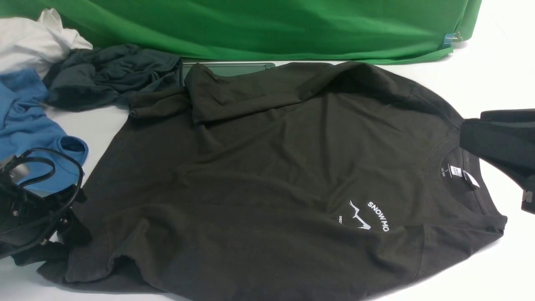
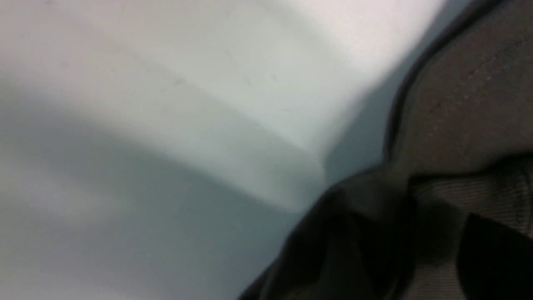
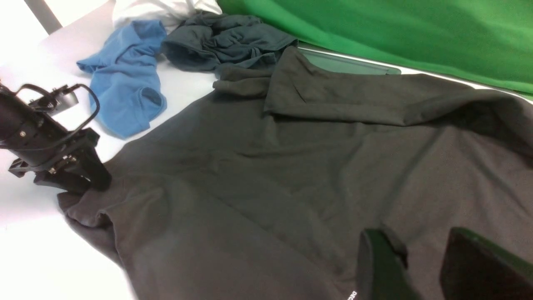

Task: Fold a long-sleeved shirt on a white desktop.
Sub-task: 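Grasp the left edge of the dark T-shirt lying flat on the table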

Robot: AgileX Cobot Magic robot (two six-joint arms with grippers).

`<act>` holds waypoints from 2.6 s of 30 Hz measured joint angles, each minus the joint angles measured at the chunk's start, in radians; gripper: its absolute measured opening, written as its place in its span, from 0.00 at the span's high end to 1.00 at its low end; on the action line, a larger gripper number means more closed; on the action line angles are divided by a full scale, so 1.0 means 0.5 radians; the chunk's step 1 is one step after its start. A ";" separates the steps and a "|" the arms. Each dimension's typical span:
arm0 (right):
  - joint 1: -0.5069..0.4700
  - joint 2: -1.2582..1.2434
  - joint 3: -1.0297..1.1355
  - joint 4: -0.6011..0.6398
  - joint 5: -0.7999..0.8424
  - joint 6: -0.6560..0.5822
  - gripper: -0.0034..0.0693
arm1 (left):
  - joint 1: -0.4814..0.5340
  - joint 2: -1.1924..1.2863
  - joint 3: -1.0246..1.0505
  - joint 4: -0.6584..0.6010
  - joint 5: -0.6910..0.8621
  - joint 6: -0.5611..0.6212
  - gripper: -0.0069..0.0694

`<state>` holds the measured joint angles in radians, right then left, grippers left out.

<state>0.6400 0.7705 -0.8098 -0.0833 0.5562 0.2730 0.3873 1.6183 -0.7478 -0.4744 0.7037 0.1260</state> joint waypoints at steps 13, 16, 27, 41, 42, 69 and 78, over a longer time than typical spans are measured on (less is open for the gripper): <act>0.000 0.000 0.000 -0.002 -0.020 0.000 0.62 | 0.000 0.008 0.000 -0.153 -0.057 0.185 0.29; 0.000 0.000 0.000 -0.002 -0.032 0.000 0.62 | 0.000 0.008 0.000 -0.153 -0.053 0.185 0.30; 0.000 0.000 0.000 -0.002 -0.049 0.000 0.62 | -0.002 -0.013 -0.012 0.197 0.016 -0.252 0.19; 0.000 0.000 0.000 -0.002 -0.060 0.000 0.62 | -0.002 -0.207 -0.004 0.176 -0.028 -0.134 0.14; 0.000 0.000 0.000 -0.002 -0.061 0.000 0.62 | -0.002 -0.207 -0.004 0.172 -0.034 -0.115 0.14; 0.000 0.000 0.000 -0.002 -0.076 0.000 0.62 | -0.002 -0.050 0.008 0.053 -0.102 0.048 0.46; 0.000 0.000 0.000 -0.002 -0.076 0.000 0.62 | -0.002 -0.050 0.008 -0.022 -0.099 0.070 0.49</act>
<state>0.6400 0.7705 -0.8098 -0.0843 0.5183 0.2728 0.3862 1.5935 -0.7437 -0.4853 0.6544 0.1609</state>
